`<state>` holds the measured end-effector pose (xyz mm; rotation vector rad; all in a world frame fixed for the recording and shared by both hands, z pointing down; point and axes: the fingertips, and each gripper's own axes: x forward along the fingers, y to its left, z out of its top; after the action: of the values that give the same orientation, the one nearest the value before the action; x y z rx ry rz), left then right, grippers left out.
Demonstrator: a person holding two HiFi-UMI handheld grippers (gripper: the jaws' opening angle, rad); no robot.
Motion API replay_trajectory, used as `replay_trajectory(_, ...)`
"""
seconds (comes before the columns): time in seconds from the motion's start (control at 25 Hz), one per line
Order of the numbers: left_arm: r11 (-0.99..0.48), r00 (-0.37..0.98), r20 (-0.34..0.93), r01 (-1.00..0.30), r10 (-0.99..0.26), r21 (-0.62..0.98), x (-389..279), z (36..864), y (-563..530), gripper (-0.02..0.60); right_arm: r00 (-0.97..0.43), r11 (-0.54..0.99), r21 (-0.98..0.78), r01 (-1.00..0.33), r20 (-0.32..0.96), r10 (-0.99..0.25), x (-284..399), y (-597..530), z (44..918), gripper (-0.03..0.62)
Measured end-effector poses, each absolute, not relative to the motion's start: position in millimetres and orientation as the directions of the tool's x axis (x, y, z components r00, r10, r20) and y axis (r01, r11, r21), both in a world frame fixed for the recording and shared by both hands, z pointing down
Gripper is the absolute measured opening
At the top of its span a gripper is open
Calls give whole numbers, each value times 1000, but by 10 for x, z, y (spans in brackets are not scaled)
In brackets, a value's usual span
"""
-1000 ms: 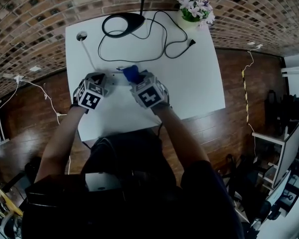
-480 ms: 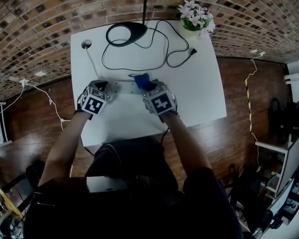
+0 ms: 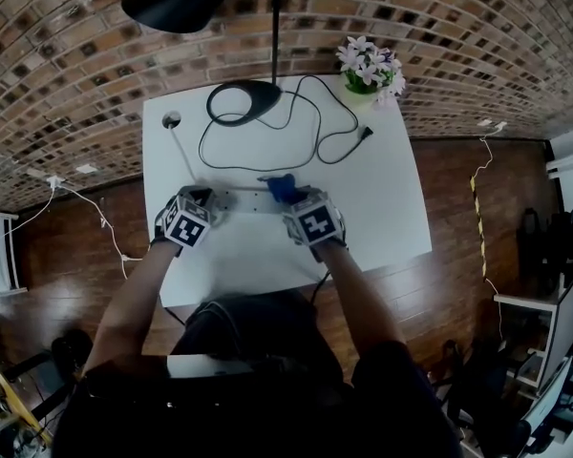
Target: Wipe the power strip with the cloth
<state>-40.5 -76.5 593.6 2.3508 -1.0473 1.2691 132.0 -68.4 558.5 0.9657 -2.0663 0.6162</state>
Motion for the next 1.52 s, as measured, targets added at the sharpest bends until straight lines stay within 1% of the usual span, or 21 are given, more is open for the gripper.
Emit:
replay_trajectory(0.12, -701, 348, 819, -708, -457, -91, -396, 5944, -782, 8, -418, 586, -109, -803, 804, -423, 1384, -728, 5579, 64)
replay_trajectory(0.24, -702, 338, 820, -705, -463, -105, -379, 5938, -783, 8, -364, 559, -66, -827, 821, -440, 1605, -766, 5593, 64)
replay_trajectory(0.36, -702, 326, 819, -701, -473, -126, -390, 5946, -798, 6, -324, 513, -84, -854, 857, -400, 1869, -688, 5722, 64)
replay_trajectory(0.44, -695, 340, 818, -712, -465, -100, -389, 5937, -809, 8, -358, 465, -156, -871, 851, -385, 1933, -598, 5790, 64)
replay_trajectory(0.56, -711, 377, 815, -701, -440, -59, -371, 5891, -816, 12, -416, 398, -253, -882, 815, -403, 1916, -531, 5779, 64)
replay_trajectory(0.72, -747, 406, 813, -662, -418, -53, -412, 5779, -864, 20, -452, 367, -308, -877, 788, -418, 1911, -519, 5767, 64)
replay_trajectory(0.84, -790, 484, 795, -613, -364, 12, -356, 5669, -891, 26, -465, 363, -326, -873, 783, -413, 1924, -525, 5772, 64)
replay_trajectory(0.88, -821, 512, 795, -571, -326, 31, -304, 5663, -868, 41, -468, 364, -329, -871, 783, -411, 1923, -525, 5770, 64)
replay_trajectory(0.92, -853, 535, 799, -518, -275, 54, -228, 5662, -817, 103, -471, 367, -331, -869, 782, -409, 1918, -524, 5765, 64)
replay_trajectory(0.96, -883, 552, 807, -461, -213, 82, -136, 5665, -740, 202, -474, 371, -333, -867, 781, -407, 1911, -523, 5760, 64)
replay_trajectory(1.0, -908, 556, 817, -406, -152, 107, -52, 5680, -660, 256, -478, 374, -336, -864, 779, -405, 1903, -521, 5756, 64)
replay_trajectory(1.04, -925, 553, 827, -359, -105, 122, 8, 5705, -601, 287, -482, 375, -340, -863, 778, -404, 1899, -520, 5752, 64)
replay_trajectory(1.08, -937, 548, 833, -325, -77, 127, 45, 5725, -576, 302, -484, 374, -343, -862, 776, -403, 1897, -522, 5751, 64)
replay_trajectory(1.2, -950, 549, 835, -279, -34, 144, 79, 5736, -587, 305, -494, 365, -360, -859, 772, -401, 1900, -539, 5751, 64)
replay_trajectory(1.28, -949, 569, 822, -254, 9, 186, 102, 5738, -557, 307, -502, 360, -372, -855, 768, -398, 1896, -550, 5754, 64)
replay_trajectory(1.32, -946, 583, 811, -243, 34, 215, 120, 5752, -533, 322, -506, 361, -377, -853, 766, -396, 1891, -556, 5757, 64)
replay_trajectory(1.36, -941, 593, 803, -238, 54, 239, 143, 5770, -512, 322, -510, 362, -382, -851, 764, -394, 1887, -561, 5761, 64)
replay_trajectory(1.52, -946, 556, 827, -215, 86, 243, 228, 5853, -449, 330, -525, 360, -401, -843, 761, -382, 1875, -556, 5786, 64)
